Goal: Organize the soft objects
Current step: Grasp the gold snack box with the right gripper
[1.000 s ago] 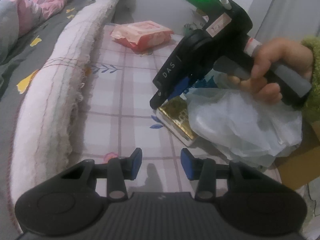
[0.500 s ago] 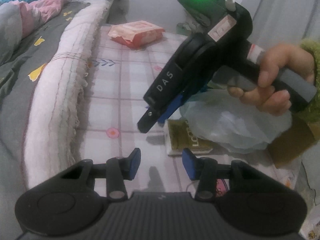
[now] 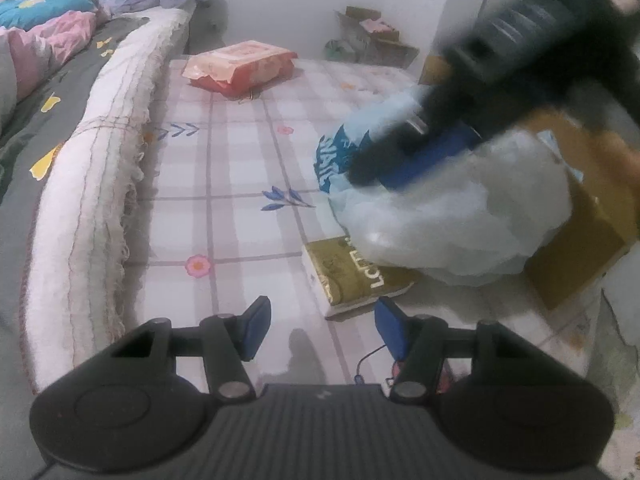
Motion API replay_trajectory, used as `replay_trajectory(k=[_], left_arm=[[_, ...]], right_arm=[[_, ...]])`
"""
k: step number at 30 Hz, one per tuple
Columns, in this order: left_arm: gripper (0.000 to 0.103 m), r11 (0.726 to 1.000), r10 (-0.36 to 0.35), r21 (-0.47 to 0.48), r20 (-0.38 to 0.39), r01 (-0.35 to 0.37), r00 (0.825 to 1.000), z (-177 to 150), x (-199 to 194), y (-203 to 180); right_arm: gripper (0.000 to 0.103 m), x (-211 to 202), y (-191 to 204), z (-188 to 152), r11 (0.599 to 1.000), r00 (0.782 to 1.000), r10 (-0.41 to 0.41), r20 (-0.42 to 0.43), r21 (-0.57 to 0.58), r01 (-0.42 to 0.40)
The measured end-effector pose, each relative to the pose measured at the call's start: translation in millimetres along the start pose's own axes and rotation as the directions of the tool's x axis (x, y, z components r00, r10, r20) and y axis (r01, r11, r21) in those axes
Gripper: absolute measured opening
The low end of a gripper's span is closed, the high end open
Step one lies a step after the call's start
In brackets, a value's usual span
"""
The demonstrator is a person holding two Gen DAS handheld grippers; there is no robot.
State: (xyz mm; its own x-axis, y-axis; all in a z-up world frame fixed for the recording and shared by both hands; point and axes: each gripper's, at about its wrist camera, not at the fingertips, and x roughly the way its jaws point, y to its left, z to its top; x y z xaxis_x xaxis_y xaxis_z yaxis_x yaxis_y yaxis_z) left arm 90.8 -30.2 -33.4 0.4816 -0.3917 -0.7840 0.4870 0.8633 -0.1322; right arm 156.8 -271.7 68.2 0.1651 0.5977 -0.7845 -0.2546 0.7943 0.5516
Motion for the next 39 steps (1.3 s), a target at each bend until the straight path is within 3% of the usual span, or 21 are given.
replay_trajectory(k=[6,10,15,19,25,33,39], left_arm=[[0.059,1.0,-0.004,0.012,-0.011,0.004,1.0,-2,2,2],[0.059,1.0,-0.003,0.022,-0.002,0.003,1.0,-1,0,2],[0.059,0.999,-0.003,0.032,-0.004,0.003,1.0,2,4,1],[0.058,0.999,0.01,0.03,0.013,-0.011,1.0,8,4,2],[0.054,0.998,0.065,-0.023,0.043,-0.064,0.997,26,5,16],[0.043,0.985,0.174,-0.023,0.017,-0.173,0.985,56,41,15],[0.043,0.985,0.17,0.008,-0.048,-0.17,0.984,60,69,11]], right_arm=[[0.042,18,-25,-40,0.994,1.0,-0.026,-0.018,0.104,0.027],[0.042,25,-25,-41,0.992,0.994,-0.098,0.044,0.09,0.094],[0.042,29,-22,-40,0.99,0.987,-0.131,0.094,0.069,0.124],[0.042,17,-26,-46,0.992,0.985,-0.068,0.156,0.118,0.05],[0.043,-17,-19,-77,0.989,0.959,0.033,0.281,0.13,-0.073],[0.043,6,-33,-114,0.973,0.969,0.073,0.236,0.197,-0.122],[0.043,33,-51,-128,0.949,0.972,0.119,0.202,0.264,-0.171]])
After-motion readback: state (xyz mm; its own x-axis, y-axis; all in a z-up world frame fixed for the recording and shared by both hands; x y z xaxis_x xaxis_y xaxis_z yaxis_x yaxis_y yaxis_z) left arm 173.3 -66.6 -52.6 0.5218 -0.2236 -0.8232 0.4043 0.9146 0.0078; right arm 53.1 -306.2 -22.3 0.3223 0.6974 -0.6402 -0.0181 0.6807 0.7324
